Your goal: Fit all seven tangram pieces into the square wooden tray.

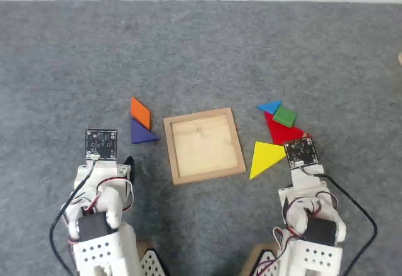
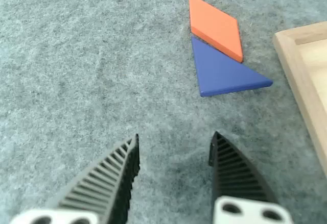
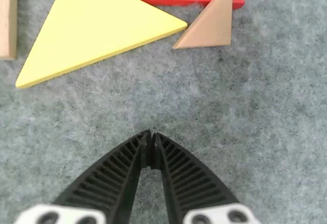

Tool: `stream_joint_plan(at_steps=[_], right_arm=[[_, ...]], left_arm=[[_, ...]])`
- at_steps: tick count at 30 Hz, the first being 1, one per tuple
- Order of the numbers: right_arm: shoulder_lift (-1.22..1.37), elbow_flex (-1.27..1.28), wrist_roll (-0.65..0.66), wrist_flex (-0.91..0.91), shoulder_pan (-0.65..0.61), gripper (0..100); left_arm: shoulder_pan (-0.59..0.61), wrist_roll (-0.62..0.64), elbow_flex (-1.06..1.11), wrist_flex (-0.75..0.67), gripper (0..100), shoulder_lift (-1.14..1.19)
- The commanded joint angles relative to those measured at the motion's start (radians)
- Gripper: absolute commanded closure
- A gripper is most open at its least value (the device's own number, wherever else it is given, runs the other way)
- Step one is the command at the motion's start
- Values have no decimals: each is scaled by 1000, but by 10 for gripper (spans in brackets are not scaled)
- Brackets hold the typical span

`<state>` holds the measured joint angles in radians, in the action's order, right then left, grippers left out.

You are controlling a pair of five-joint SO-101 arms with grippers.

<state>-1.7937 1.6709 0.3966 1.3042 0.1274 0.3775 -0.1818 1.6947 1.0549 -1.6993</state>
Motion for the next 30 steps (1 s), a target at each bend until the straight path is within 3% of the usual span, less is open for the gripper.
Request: stream_joint_plan(at_steps=[1,15,20,30], right_arm=[[-19,12,-2,8,8,991],[-19,11,11,-47,15,990],[-7,-43,219,-81,18,989],[159,-305,199,-79,16,989]], left_arm=[[-2,-8,-5,3,782,-11],[-2,-8,-5,3,782,-11],[-2,-8,-5,3,782,-11],[-2,-8,-5,3,782,-11]])
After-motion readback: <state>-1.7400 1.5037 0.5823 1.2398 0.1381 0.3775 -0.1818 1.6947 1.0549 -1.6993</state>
